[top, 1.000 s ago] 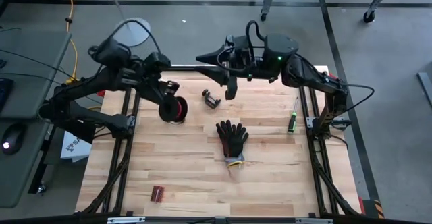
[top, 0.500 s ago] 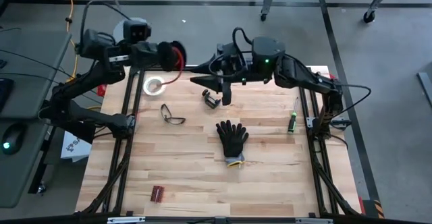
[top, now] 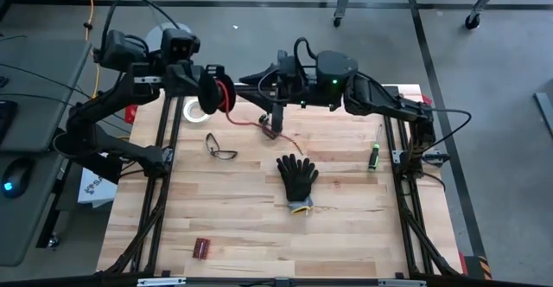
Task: Coil cords
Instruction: Uncoil the orange wire from the spool
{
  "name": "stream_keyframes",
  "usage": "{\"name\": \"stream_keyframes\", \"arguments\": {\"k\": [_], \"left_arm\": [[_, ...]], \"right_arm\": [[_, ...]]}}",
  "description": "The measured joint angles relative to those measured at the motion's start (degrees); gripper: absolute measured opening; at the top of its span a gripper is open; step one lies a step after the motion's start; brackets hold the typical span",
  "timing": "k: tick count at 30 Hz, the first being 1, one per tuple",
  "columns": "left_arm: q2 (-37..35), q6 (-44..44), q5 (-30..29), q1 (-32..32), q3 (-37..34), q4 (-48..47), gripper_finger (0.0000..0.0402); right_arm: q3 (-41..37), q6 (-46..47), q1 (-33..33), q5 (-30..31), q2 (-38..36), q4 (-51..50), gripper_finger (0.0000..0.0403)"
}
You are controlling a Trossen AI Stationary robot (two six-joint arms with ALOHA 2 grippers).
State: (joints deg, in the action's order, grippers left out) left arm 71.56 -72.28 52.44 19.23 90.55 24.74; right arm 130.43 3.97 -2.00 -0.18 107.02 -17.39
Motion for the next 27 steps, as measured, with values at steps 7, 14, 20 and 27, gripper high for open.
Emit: {"name": "stream_keyframes", "arguments": {"k": [7, 14, 20, 27], "left_arm": [[1.3, 5.0, -1.5, -0.3, 0.0, -2.0, 0.0003], [3.1, 6.5, -1.9, -0.3, 0.0, -2.1, 0.0003], [3.8, 8.7, -2.8, -0.2, 0.0, -2.1, 0.0003], [3.3, 13.8, 0.6, 2.5, 0.0, -2.9, 0.0003]], "right_arm": [[0.0, -0.6, 1.0, -4.3, -0.1, 1.7, 0.0111], [0.0, -1.9, 2.5, -5.4, -0.1, 2.0, 0.0006], [0.0, -1.5, 3.1, -7.7, -0.1, 2.2, 0.0], [0.0, -1.4, 3.6, -14.9, -0.2, 3.5, 0.0]]}}
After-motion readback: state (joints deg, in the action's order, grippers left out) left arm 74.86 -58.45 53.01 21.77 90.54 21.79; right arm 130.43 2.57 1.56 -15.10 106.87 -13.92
